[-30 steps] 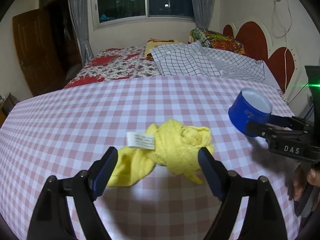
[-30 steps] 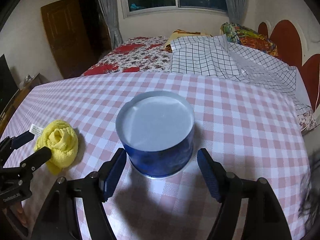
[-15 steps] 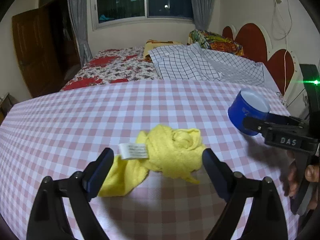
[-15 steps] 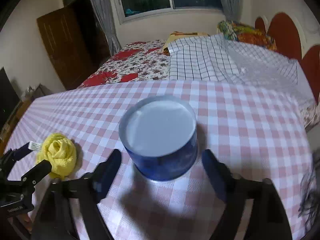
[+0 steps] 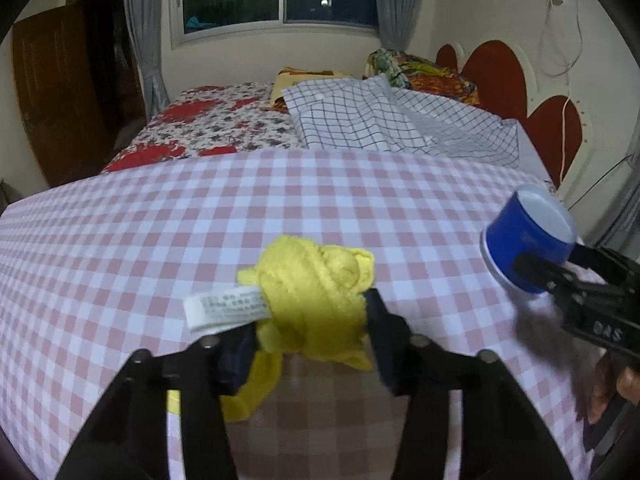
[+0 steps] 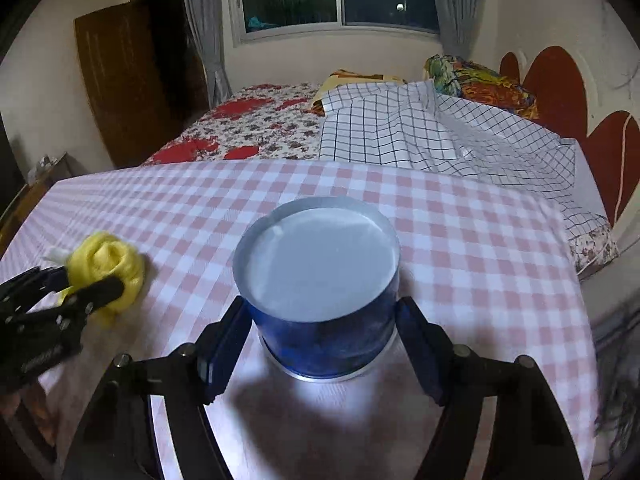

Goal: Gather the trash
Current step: 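Lift yellow cloth and blue cup and carry them to the black bin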

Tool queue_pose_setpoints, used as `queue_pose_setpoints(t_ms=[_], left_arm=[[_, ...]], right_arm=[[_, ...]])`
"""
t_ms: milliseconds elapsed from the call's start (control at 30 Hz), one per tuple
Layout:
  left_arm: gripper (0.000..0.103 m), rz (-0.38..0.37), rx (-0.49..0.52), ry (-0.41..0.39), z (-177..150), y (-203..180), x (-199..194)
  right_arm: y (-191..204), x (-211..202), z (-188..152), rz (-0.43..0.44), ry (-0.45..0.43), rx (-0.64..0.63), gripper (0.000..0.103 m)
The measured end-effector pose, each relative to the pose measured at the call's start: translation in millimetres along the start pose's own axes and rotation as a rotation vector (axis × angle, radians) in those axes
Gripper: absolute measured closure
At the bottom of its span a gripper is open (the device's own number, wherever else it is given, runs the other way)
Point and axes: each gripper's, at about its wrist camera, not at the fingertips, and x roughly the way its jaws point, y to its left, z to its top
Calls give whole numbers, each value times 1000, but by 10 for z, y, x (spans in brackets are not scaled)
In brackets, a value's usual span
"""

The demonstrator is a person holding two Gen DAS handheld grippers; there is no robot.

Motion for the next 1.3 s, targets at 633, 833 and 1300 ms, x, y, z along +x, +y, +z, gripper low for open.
queue_pose_setpoints(t_ms=[633, 833, 1300], left_arm=[[57, -24, 145, -208, -957, -995, -1385], [56, -61, 173, -241, -1288, -1296, -1711], [56, -189, 239, -279, -1764, -2044, -2113]], right_arm=[[-502, -1779, -1340, -67, -126, 26, 28], [-649, -2306, -1775, -98, -169, 35, 29], [-1212, -3287, -2867, -232, -217, 92, 29]])
